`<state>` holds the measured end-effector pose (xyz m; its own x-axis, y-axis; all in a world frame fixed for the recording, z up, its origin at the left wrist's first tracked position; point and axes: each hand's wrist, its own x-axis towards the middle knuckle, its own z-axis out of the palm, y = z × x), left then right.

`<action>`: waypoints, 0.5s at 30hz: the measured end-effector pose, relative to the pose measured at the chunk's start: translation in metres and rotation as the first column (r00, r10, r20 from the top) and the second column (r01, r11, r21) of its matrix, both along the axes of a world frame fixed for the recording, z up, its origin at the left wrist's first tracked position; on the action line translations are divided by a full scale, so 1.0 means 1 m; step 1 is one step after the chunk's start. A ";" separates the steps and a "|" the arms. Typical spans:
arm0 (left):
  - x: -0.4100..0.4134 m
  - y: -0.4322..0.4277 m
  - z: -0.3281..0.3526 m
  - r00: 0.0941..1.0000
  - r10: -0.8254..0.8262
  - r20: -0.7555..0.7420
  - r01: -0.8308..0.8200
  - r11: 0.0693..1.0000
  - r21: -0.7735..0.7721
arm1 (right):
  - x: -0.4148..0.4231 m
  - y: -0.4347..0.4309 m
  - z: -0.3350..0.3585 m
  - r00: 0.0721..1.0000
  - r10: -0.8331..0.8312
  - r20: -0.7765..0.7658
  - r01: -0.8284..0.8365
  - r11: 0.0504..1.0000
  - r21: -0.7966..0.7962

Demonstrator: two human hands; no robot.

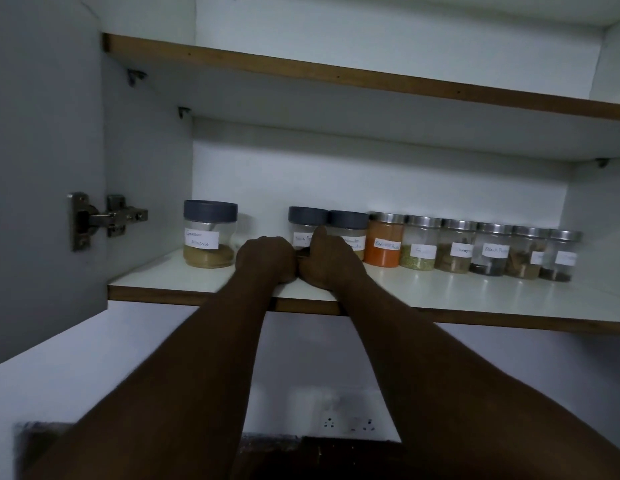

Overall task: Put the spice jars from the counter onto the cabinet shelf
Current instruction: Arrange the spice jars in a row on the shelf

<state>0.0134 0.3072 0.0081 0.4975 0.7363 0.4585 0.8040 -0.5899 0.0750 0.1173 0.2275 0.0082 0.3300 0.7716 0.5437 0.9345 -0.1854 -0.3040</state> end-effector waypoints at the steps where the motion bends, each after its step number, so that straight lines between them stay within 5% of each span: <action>1: -0.004 -0.006 0.000 0.999 -0.001 0.036 0.001 1.000 0.007 | -0.001 0.000 0.001 0.996 0.031 0.089 -0.032 0.999 0.002; 8: -0.054 -0.046 -0.008 0.869 0.163 0.467 -0.150 0.987 -0.064 | -0.024 0.000 0.005 0.946 0.125 0.299 -0.113 0.992 -0.056; 11: -0.084 -0.045 -0.014 0.730 0.221 0.646 -0.277 0.961 -0.015 | -0.047 0.008 0.002 0.952 0.137 0.274 -0.127 0.991 -0.052; 15: -0.109 -0.029 -0.008 0.624 0.326 0.710 -0.271 0.943 -0.194 | -0.076 0.026 -0.002 0.954 0.266 0.136 -0.267 0.964 -0.012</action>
<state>-0.0957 0.2780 0.0006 -0.2254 0.8236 0.5204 0.6064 -0.2995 0.7366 0.0417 0.2540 0.0058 0.0360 0.8180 0.5741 0.9820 0.0777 -0.1723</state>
